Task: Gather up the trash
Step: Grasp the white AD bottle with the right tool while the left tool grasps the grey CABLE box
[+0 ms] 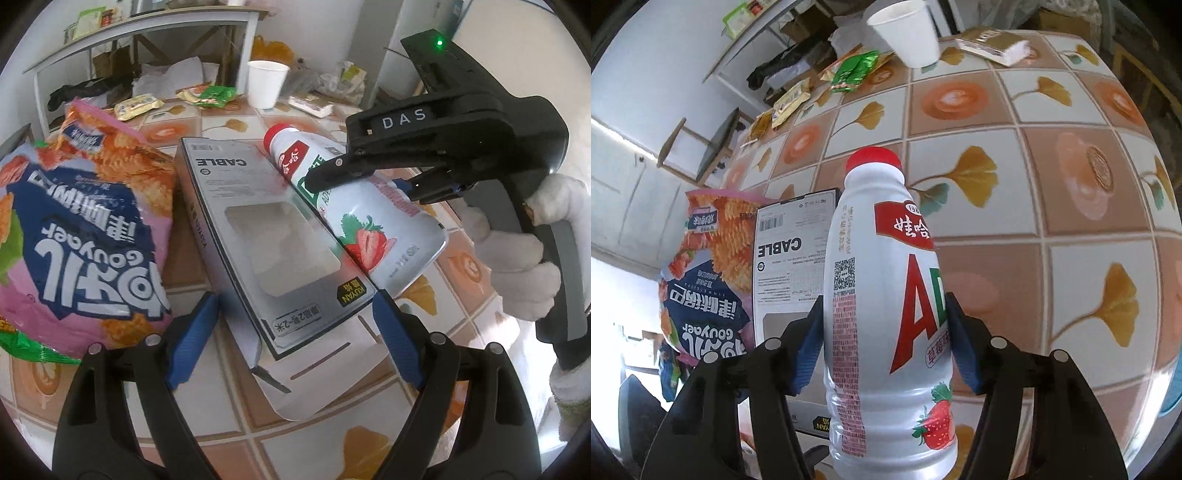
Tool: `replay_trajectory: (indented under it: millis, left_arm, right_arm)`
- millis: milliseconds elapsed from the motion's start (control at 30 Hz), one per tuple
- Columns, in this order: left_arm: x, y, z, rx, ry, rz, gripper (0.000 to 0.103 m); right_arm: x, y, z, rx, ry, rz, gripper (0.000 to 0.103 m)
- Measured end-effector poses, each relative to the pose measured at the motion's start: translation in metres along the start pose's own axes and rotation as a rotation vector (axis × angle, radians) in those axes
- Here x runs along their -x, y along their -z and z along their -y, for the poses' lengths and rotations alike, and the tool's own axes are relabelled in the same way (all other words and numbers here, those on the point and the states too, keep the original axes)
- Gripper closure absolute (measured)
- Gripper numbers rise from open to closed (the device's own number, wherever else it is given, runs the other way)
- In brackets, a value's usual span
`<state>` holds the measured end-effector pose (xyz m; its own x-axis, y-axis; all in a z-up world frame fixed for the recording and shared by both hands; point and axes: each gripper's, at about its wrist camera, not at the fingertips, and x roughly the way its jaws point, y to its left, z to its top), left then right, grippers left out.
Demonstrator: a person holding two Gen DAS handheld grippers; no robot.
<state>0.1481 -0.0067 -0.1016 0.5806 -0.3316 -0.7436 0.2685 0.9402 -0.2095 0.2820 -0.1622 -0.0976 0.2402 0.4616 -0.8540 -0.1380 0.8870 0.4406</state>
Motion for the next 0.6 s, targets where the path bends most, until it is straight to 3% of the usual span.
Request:
replay_trajectory:
  millis: [400,533,600]
  left_arm:
    - [-0.001,0.013,0.045,-0.125,0.155,-0.022,0.022]
    - [0.005,0.018,0.049,-0.122,0.226,-0.036,0.022]
    - [0.014,0.017,0.044,-0.099,0.225,-0.010,0.022]
  right_arm:
    - [0.046,0.056,0.058,-0.146,-0.005,0.076,0.043]
    - [0.058,0.077,0.075,-0.203,-0.021,0.096,0.043]
    - [0.065,0.085,0.080,-0.215,-0.014,0.112,0.043]
